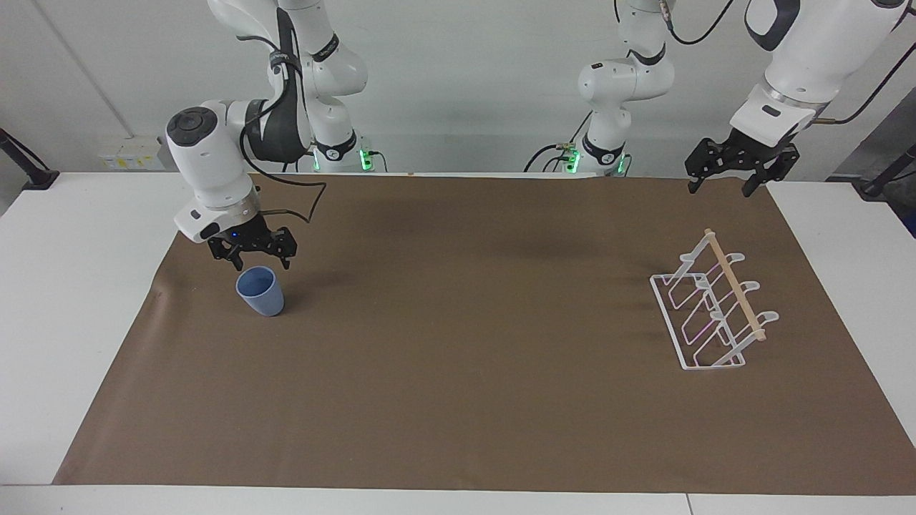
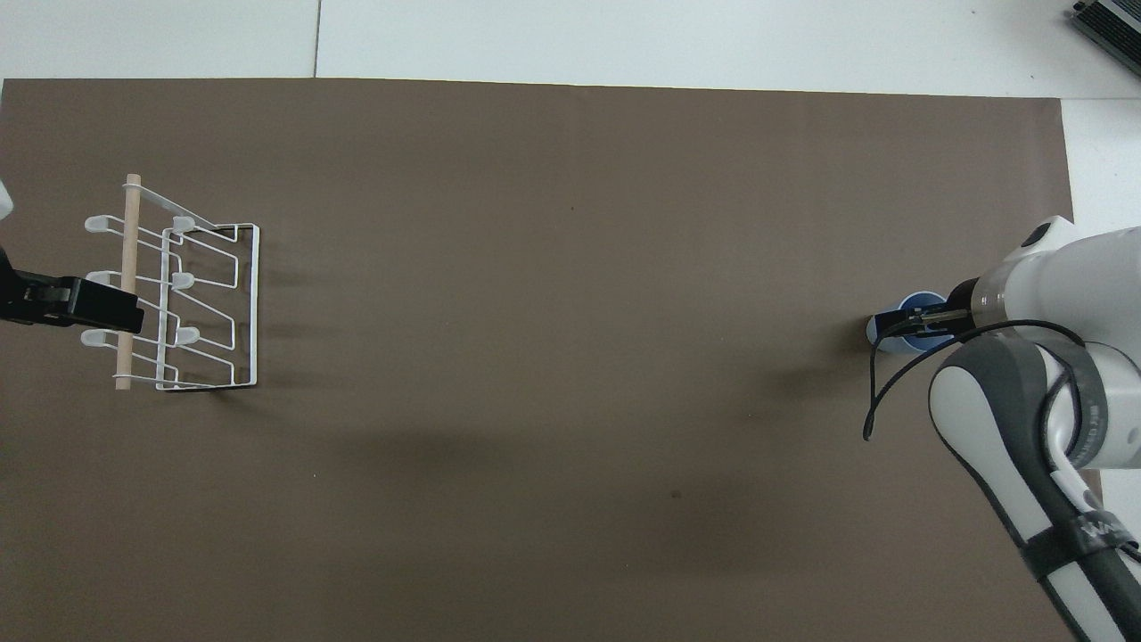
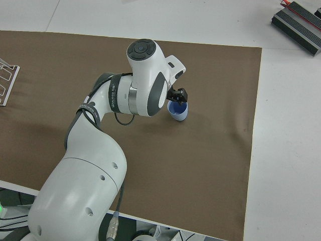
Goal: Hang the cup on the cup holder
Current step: 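Lower the right gripper onto the light blue cup and grasp its rim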
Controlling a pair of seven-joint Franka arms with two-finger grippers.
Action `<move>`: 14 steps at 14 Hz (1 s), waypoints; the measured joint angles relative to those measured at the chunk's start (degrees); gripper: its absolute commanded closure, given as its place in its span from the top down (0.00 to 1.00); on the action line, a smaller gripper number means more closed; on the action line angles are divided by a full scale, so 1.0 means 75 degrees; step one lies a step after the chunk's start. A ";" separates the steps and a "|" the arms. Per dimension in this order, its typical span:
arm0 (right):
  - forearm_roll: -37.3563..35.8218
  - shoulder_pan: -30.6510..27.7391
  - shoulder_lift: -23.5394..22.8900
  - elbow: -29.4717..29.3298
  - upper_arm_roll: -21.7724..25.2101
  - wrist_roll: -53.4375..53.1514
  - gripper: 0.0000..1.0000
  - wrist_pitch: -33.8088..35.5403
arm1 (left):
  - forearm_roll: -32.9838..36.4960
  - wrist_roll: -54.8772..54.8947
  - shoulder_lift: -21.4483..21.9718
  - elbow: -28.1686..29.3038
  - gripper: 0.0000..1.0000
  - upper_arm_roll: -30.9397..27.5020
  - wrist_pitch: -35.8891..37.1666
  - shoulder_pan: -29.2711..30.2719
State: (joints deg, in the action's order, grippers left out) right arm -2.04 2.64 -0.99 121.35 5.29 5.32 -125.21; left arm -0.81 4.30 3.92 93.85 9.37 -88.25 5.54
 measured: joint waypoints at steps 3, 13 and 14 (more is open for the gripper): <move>0.0000 -0.0001 -0.0167 0.0265 -0.0001 0.0000 1.00 -0.0601 | 0.0000 0.0000 0.0000 0.0016 1.00 0.0000 0.0000 0.0000; 0.0000 -0.0003 -0.0239 0.0796 -0.0001 0.0000 0.56 -0.1251 | 0.0000 0.0000 0.0001 0.0054 1.00 0.0008 0.0000 -0.0001; 0.0000 -0.0003 -0.0238 0.0803 -0.0001 0.0000 0.37 -0.1256 | 0.0000 0.0000 0.0001 0.0056 1.00 0.0009 0.0000 -0.0001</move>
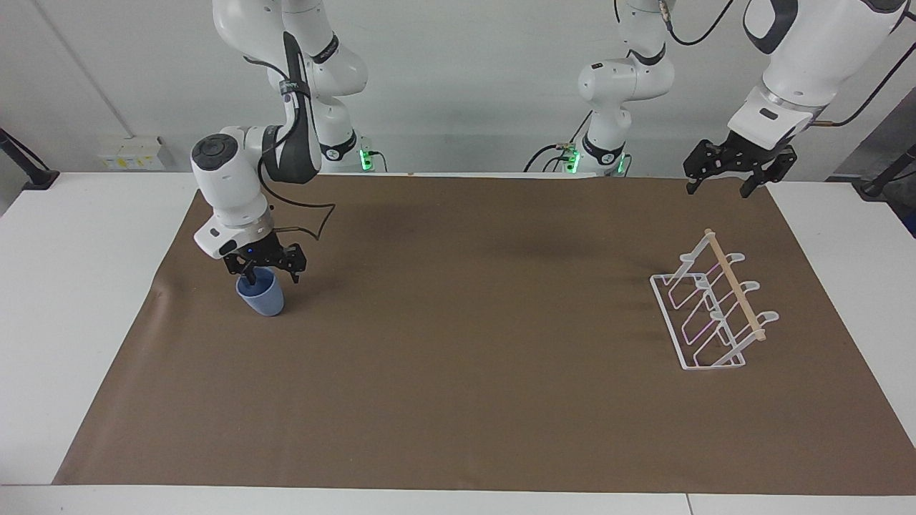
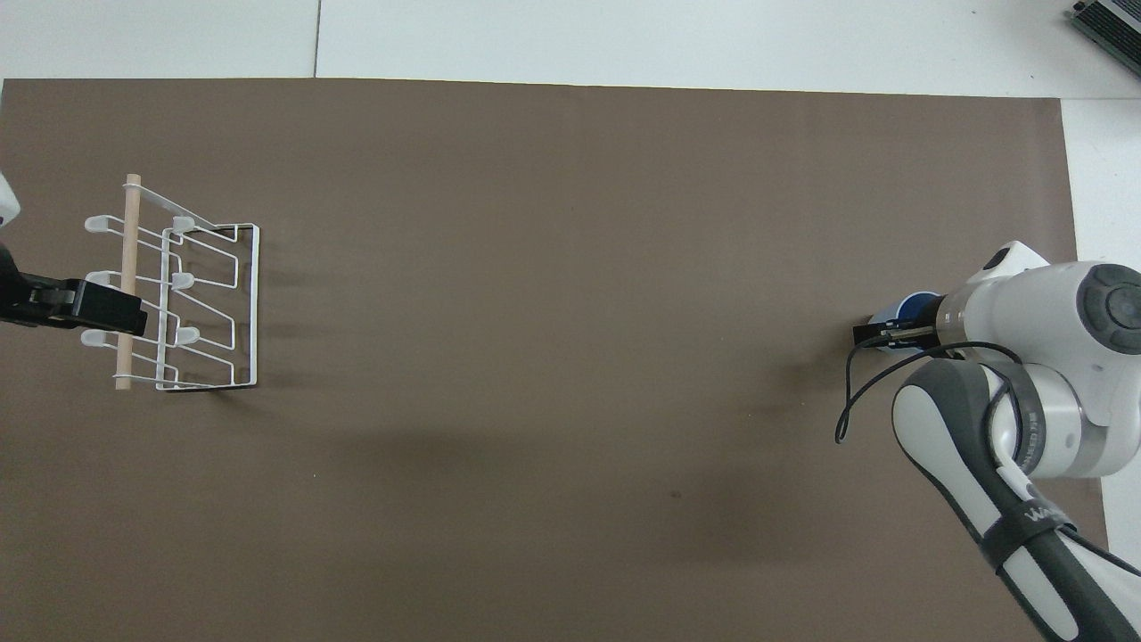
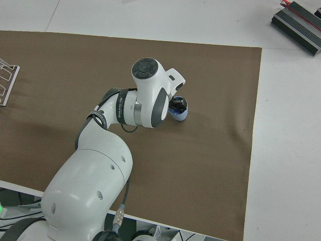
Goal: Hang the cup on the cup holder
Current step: 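Lower the right gripper onto the light blue cup and grasp its rim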
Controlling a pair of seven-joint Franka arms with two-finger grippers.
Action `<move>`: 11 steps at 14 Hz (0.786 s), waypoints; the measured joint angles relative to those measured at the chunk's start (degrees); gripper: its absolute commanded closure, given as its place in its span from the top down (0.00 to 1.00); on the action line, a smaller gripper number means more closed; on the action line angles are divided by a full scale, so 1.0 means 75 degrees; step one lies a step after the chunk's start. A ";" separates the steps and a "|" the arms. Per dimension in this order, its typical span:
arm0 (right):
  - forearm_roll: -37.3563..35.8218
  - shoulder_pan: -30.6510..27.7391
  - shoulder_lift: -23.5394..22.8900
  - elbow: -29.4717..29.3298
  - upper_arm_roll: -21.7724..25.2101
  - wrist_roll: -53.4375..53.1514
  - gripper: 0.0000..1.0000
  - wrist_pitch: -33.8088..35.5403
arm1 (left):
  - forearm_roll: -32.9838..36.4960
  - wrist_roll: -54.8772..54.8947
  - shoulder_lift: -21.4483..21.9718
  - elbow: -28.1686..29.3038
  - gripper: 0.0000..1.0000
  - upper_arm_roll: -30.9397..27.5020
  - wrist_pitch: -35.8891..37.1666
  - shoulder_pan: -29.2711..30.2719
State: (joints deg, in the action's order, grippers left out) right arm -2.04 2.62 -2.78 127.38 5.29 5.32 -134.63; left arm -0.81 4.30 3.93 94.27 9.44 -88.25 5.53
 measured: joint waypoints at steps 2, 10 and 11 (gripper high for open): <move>0.0000 0.0000 0.0000 0.0003 0.0000 0.0000 0.05 -0.0003 | 0.0000 0.0000 0.0002 0.0000 1.00 0.0000 0.0000 0.0000; 0.0000 -0.0003 0.0004 0.0007 0.0001 0.0000 0.00 -0.0003 | 0.0000 0.0000 0.0002 0.0003 1.00 0.0001 0.0000 0.0000; 0.0000 -0.0003 0.0004 0.0006 0.0001 0.0000 0.00 0.0003 | 0.0000 0.0000 0.0002 0.0004 1.00 0.0001 0.0000 0.0000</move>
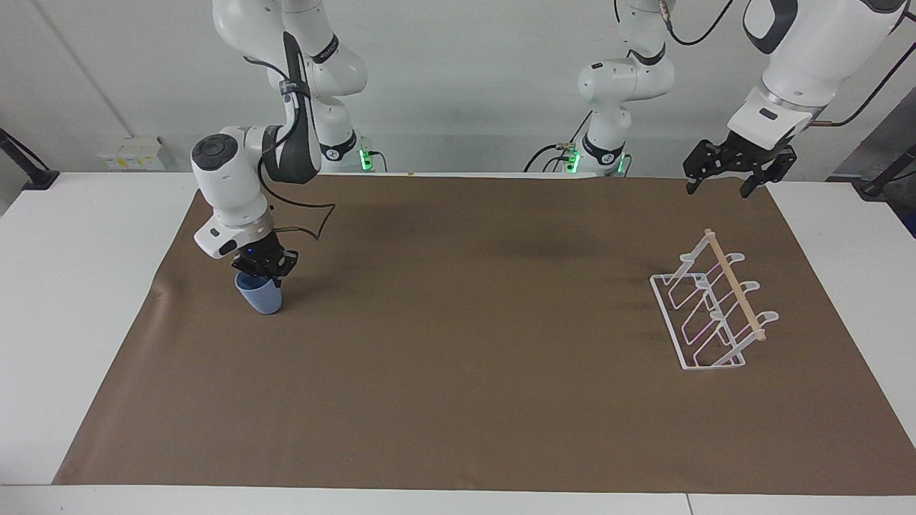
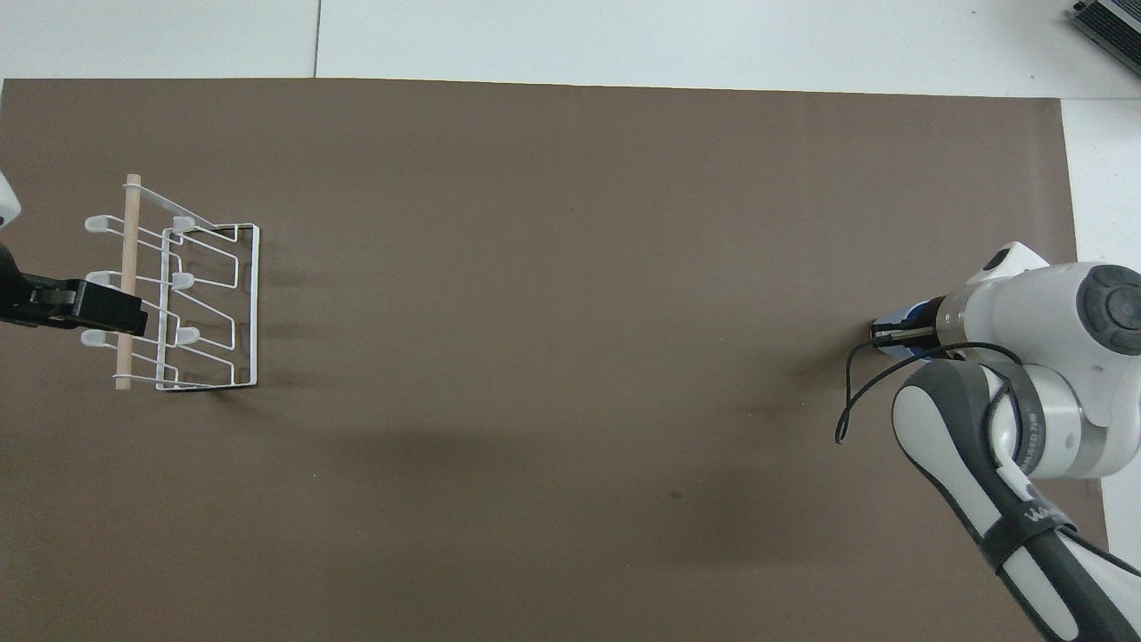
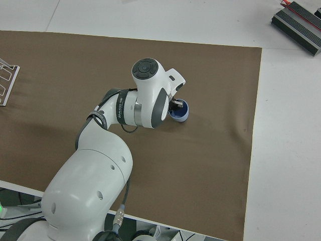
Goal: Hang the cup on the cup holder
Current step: 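Lower the right gripper onto the light blue cup and grasp its rim, then lift the cup with the right gripper while the left gripper approaches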
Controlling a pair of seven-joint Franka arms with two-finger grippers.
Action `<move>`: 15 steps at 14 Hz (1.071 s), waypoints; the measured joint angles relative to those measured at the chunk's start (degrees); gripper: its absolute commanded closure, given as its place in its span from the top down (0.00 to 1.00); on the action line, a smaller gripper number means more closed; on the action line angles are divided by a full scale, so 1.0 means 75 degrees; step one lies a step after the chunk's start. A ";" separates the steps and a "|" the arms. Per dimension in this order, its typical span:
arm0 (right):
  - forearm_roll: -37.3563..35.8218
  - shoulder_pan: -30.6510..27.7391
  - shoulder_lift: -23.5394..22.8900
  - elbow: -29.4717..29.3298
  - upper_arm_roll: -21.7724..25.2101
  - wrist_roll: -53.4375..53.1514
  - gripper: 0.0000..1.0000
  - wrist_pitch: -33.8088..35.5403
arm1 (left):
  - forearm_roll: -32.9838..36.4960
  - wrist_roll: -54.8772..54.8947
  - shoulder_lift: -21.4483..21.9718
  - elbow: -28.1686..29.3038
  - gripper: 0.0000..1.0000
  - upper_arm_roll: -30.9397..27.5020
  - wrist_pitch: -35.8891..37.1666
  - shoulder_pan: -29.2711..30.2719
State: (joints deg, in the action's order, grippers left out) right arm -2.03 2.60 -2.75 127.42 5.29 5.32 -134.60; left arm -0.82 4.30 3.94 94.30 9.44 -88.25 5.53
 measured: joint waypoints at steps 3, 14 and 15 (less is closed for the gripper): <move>0.0000 0.0000 0.0005 -0.0026 0.0000 0.0000 0.00 0.0157 | 0.0000 0.0000 0.0000 0.0009 1.00 -0.0001 0.0000 0.0000; 0.3153 -0.0088 0.0006 -0.1161 0.0027 0.3016 0.00 0.1980 | 0.0000 -0.0003 0.0000 0.0016 1.00 -0.0019 0.0000 0.0001; 0.3802 -0.0087 0.0006 -0.1208 0.0026 0.3409 0.00 0.2107 | -0.0011 -0.0005 0.0000 0.0016 1.00 -0.0026 0.0002 0.0003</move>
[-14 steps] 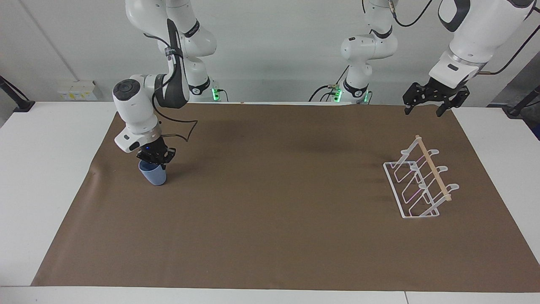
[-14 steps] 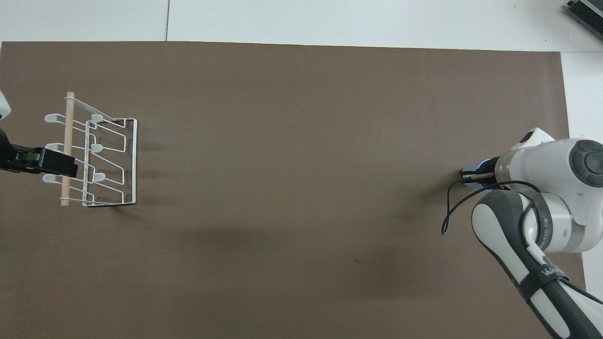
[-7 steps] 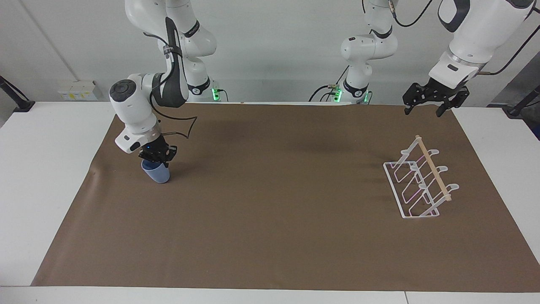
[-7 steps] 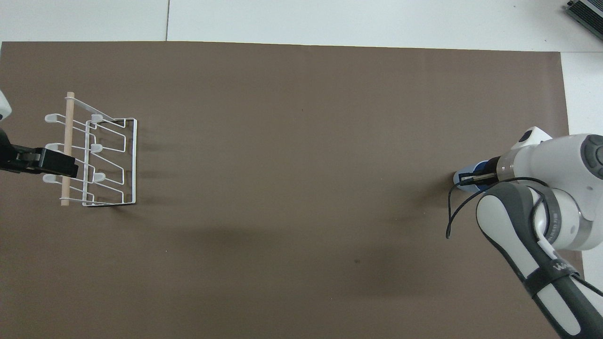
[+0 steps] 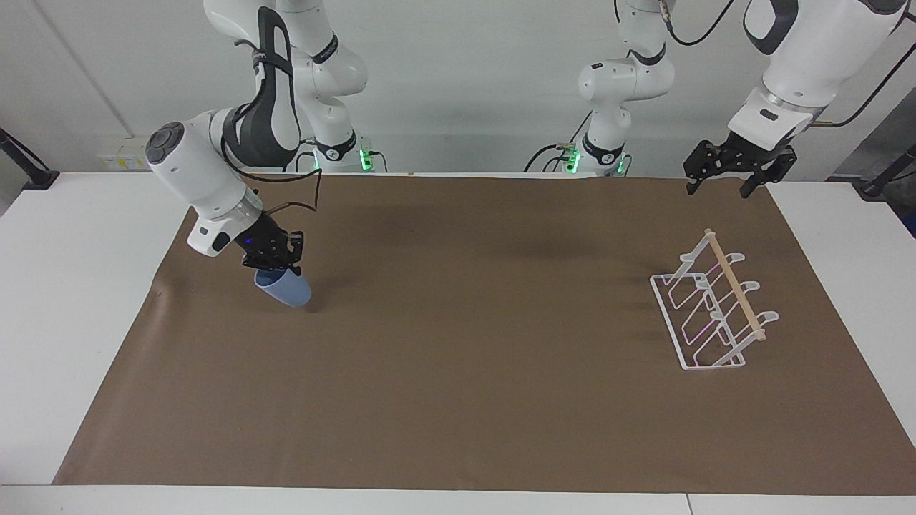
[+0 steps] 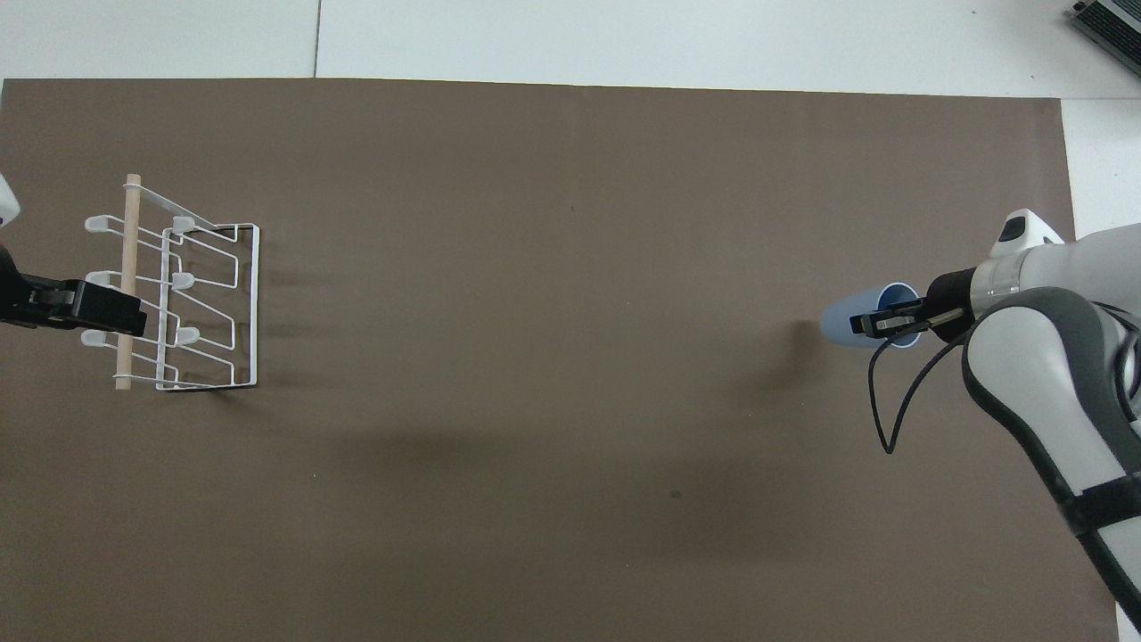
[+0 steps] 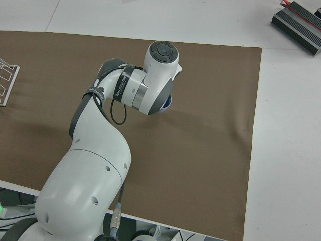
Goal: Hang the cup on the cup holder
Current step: 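Lift the cup with the right gripper while the left gripper approaches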
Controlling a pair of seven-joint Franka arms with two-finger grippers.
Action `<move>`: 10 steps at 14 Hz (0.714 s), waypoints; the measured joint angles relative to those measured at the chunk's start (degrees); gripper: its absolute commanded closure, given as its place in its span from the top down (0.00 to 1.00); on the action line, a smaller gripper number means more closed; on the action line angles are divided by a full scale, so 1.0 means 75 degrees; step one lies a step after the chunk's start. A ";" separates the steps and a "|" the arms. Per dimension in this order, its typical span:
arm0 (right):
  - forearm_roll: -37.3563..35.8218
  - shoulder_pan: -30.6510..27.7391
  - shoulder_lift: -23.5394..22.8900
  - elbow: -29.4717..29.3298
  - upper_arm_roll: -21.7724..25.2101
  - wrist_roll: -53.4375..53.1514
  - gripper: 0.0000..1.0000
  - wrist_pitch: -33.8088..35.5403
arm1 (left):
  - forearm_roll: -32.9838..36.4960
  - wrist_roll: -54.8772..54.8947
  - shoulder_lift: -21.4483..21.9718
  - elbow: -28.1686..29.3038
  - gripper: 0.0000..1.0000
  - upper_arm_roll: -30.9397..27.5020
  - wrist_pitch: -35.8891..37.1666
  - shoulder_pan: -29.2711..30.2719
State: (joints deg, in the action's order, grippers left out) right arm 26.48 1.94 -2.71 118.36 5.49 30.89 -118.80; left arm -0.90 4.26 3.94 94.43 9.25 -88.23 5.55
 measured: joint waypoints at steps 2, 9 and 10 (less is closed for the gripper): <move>0.1112 0.0002 -0.0001 -0.0017 -0.0002 0.0623 0.00 0.0157 | -0.0305 -0.0351 0.0001 0.0000 1.00 -0.0019 0.0001 0.0008; 0.3915 0.0030 0.0015 -0.0042 -0.0070 0.1374 0.00 0.0626 | -0.2738 -0.3037 0.0057 -0.0031 1.00 -0.0067 0.0139 0.0776; 0.4272 0.0033 0.0024 -0.0045 -0.0111 0.1375 0.00 0.0683 | -0.3036 -0.3501 0.0070 -0.0032 1.00 -0.0062 0.0153 0.0798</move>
State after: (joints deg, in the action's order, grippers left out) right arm 58.52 2.19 -2.53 118.02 4.65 41.20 -113.68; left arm -23.67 -22.00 4.47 94.19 8.79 -87.09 11.53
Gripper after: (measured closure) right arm 0.952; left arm 0.000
